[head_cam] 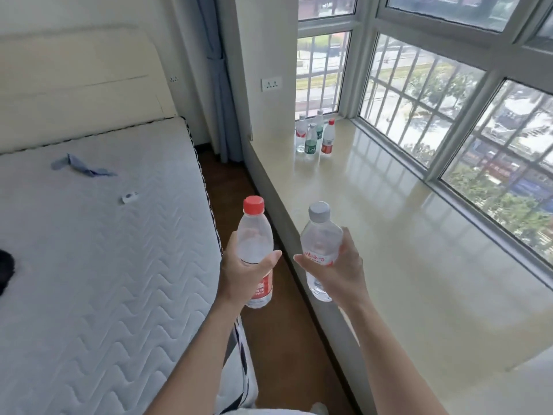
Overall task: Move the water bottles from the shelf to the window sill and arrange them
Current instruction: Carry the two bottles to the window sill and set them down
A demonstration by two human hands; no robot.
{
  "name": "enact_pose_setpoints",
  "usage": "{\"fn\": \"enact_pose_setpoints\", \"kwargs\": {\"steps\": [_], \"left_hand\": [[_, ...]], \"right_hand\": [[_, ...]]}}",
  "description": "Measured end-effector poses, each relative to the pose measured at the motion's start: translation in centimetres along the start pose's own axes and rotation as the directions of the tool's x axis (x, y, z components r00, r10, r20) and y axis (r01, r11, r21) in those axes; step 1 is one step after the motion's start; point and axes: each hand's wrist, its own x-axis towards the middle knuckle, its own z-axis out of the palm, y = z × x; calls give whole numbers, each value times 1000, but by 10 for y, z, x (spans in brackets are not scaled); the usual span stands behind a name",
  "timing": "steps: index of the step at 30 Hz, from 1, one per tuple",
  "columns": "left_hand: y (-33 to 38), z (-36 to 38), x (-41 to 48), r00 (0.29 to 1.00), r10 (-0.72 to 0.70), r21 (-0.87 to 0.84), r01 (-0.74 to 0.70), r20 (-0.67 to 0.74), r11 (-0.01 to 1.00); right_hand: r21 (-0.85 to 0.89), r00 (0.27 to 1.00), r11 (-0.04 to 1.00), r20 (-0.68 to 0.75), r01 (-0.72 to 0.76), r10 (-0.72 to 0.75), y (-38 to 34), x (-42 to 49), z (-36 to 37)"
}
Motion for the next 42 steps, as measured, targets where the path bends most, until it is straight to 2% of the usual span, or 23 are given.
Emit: {"fn": "enact_pose_setpoints", "kwargs": {"steps": [10, 18, 29, 42], "left_hand": [[-1, 12, 76, 990, -52, 18, 55, -133, 998], [-29, 1, 184, 977, -113, 1, 115, -182, 993], [-48, -55, 398, 979, -143, -8, 143, -145, 990], [-68, -46, 567, 981, -153, 4, 154, -115, 988]], "right_hand": [[85, 996, 996, 88, 11, -19, 7, 96, 29], [114, 989, 993, 145, -18, 1, 7, 199, 93], [101, 989, 995, 149, -20, 5, -41, 390, 218], [78, 986, 997, 167, -24, 10, -48, 527, 282]]}}
